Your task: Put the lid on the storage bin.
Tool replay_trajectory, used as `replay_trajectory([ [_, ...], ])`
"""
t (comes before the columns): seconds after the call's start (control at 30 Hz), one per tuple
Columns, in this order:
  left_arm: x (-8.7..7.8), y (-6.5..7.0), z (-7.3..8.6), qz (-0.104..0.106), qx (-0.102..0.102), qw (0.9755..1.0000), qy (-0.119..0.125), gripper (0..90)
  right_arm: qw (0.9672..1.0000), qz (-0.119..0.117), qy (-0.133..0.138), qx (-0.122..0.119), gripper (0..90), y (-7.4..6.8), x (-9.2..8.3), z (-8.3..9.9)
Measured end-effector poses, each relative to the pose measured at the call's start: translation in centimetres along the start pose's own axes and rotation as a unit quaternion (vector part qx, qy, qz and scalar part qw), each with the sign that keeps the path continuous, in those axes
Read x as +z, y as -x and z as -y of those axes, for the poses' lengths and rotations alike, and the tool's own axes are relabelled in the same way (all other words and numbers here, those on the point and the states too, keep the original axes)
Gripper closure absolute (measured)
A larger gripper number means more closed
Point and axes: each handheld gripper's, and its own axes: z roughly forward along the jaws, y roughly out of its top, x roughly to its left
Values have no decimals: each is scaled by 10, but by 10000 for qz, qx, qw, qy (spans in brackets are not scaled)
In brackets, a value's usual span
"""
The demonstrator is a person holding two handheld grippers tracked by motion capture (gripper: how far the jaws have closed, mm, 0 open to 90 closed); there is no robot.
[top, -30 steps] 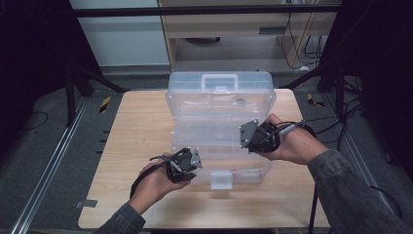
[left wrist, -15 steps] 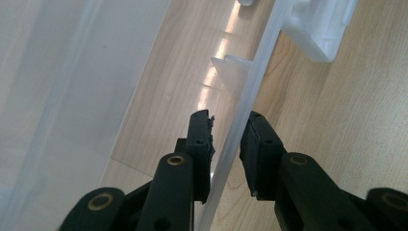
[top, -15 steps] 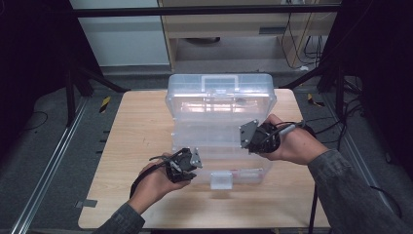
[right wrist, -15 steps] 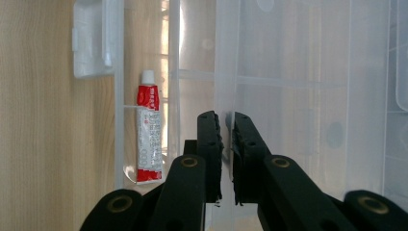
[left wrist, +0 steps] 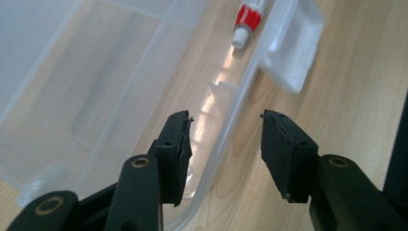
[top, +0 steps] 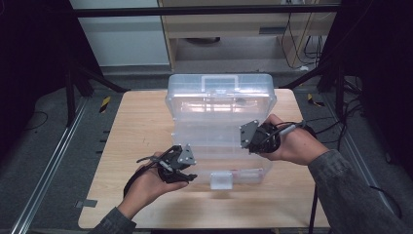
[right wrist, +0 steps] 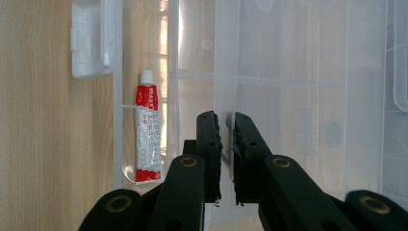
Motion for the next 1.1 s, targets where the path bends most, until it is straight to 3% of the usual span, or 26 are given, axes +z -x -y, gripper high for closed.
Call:
replay_trajectory([
  [0.13,-12,-1,-1,65,-76,9997,216,522,10000,0,17,35,829,-1,0,1],
  [0.3,-35,-7,-5,208,-255,9980,548,623,10000,17,39,25,827,-1,0,1],
  [0.53,-64,-37,-8,18,-465,9962,736,754,10000,29,42,25,825,-1,0,2],
  [0.67,-74,-60,-6,-57,-779,9928,905,849,10000,26,42,33,823,-1,0,1],
  [0.77,-78,-75,-4,-147,-1067,9889,1021,887,10000,28,43,36,822,-1,0,1],
  [1.07,-86,-113,-11,-143,-1643,9773,1330,895,10000,45,43,29,820,-1,0,1],
  [1.1,-86,-118,-13,-145,-1736,9750,1378,894,10000,48,46,31,819,-1,0,1],
])
